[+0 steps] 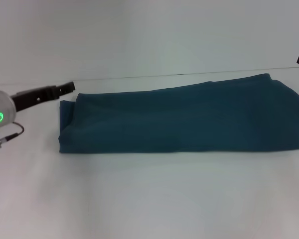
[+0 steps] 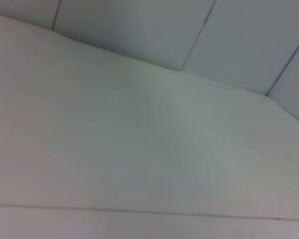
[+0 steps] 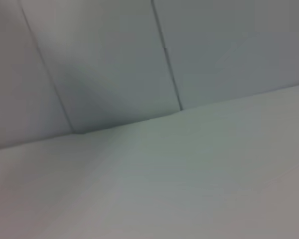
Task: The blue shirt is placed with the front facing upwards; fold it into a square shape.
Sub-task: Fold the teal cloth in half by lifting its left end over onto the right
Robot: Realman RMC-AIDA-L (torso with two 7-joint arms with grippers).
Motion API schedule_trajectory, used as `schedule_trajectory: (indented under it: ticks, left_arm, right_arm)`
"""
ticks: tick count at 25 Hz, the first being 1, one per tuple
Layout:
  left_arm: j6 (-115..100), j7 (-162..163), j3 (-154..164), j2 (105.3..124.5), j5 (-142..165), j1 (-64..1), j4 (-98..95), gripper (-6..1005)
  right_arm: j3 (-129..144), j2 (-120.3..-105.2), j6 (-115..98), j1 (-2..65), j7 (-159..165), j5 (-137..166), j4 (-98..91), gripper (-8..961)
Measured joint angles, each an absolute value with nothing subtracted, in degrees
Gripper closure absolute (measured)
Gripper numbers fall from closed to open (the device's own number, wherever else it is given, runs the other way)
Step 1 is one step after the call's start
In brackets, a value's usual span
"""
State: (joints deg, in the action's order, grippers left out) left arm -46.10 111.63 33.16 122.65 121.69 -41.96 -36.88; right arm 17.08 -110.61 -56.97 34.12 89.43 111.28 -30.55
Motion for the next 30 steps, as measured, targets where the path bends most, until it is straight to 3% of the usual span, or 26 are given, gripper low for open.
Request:
schedule_trajectory:
  ticks: [15,30]
  left_arm:
    - [-50.18,109.36,37.35,123.77,126.14,-37.06,-38.84,216]
    - [-60.46,109.78,37.23,123.84,126.21,-31.79,-44.43,222]
  right_arm:
    - [21.59,-109.6,-78.14,25.58,109.44,111.65,-42.87,217]
    - [21.62,-109.65,-77.36,25.58,110.68,111.63,-43.47,220]
